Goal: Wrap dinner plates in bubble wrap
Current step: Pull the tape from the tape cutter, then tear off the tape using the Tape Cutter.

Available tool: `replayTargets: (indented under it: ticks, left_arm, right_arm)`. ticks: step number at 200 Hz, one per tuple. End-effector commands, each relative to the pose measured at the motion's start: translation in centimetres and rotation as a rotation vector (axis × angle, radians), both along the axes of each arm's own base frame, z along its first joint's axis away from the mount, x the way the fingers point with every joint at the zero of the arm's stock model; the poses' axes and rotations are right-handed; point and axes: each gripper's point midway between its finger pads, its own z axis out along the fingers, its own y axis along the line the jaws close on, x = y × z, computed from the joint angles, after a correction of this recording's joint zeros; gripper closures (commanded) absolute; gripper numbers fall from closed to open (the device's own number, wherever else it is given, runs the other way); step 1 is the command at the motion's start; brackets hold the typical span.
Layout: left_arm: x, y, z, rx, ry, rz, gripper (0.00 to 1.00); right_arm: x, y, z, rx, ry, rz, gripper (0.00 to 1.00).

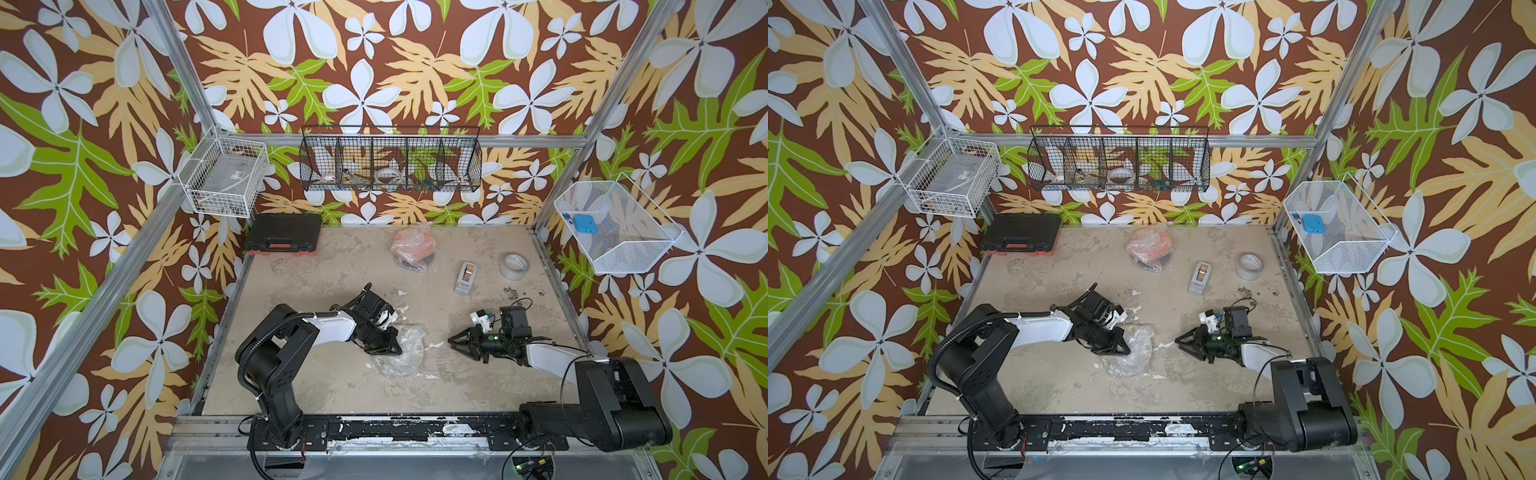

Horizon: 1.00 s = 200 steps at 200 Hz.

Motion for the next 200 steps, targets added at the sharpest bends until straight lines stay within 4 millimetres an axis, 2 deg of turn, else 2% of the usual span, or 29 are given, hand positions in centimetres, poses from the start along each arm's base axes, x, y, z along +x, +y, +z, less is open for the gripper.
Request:
replayTargets:
  ticks: [1, 16, 33, 54, 72, 91, 111, 200]
  left_arm:
    - [-1.5, 2.9, -2.6, 0.173, 0.066, 0.019, 0.94]
    - [-1.5, 2.8, -2.6, 0.172, 0.065, 0.017, 0.94]
    - [-1.5, 2.8, -2.6, 0.171, 0.066, 0.013, 0.94]
    - [-1.5, 2.8, -2.5, 0.171, 0.062, 0.007, 0.94]
    - [-1.6, 2.9, -2.4, 0.172, 0.06, 0.007, 0.94]
    - [-1.7, 2.9, -2.5, 0.172, 0.063, 0.007, 0.94]
    - [-1.7, 2.9, -2.6, 0.171, 0.066, 0.007, 0.94]
    - [-1.5, 2.6, -2.5, 0.166, 0.072, 0.007, 0.94]
  right_arm:
    - [3.8, -2.9, 2.0, -0.075, -0.15, -0.076, 0.67]
    - [7.5, -5.1, 3.5, -0.127, -0.258, -0.121, 0.63]
    - [10.9, -6.8, 3.0, -0.158, -0.298, -0.154, 0.57]
    - [13.7, -7.7, 1.5, -0.166, -0.32, -0.178, 0.54]
    - [15.2, -7.7, 0.7, -0.143, -0.338, -0.183, 0.54]
    - [16.1, -7.5, -0.3, -0.111, -0.338, -0.183, 0.54]
    - [16.5, -7.0, -0.3, -0.051, -0.359, -0.175, 0.54]
    - [16.8, -5.8, -1.2, 0.014, -0.328, -0.142, 0.61]
